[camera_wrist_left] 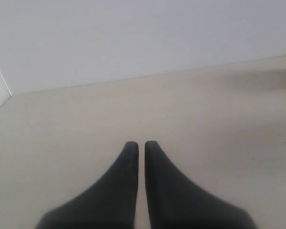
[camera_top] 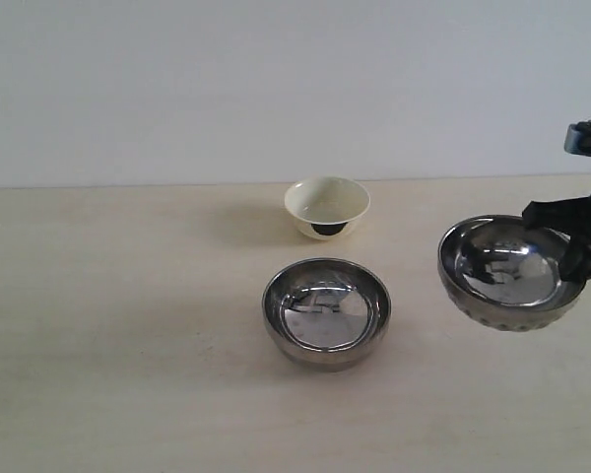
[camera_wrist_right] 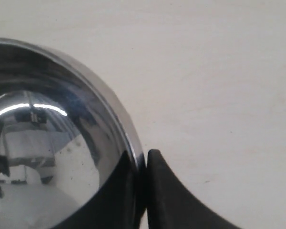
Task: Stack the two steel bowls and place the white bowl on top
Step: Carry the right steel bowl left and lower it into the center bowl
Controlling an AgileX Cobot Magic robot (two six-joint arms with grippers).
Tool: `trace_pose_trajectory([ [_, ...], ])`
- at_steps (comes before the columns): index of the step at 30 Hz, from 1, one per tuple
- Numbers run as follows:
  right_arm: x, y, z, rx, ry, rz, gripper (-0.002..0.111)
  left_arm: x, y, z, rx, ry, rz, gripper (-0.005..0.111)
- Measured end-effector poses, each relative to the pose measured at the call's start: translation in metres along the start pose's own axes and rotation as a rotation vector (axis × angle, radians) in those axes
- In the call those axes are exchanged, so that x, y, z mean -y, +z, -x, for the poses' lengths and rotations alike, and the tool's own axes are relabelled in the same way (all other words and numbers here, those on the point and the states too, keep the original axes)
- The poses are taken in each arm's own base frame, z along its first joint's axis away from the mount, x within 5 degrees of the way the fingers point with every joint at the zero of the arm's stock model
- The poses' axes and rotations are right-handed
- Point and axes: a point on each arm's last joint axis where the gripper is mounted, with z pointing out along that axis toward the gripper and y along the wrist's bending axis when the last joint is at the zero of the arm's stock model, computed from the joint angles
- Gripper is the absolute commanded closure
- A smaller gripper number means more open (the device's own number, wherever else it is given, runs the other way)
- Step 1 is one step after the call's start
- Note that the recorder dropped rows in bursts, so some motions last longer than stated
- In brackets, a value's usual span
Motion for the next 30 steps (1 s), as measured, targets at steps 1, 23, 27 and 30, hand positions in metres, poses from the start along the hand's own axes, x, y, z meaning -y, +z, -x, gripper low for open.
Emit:
trace_pose_trajectory([
  [1,-0.001,-0.001,0.001,-0.001,0.001,0.008,0.108,0.000,0.000,0.000,0.000,0.000,0.000,0.103],
  [23,-0.098,-0.037,0.024,0.074,-0.150,0.252,0.108,0.000,0.000,0.000,0.000,0.000,0.000,0.103],
  [27,-0.115,-0.028,0.019,0.048,-0.179,0.268,0.108,0.000,0.000,0.000,0.000,0.000,0.000,0.103],
  [30,-0.126,-0.021,0.015,0.023,-0.193,0.276,0.108,0.000,0.000,0.000,0.000,0.000,0.000,0.103],
])
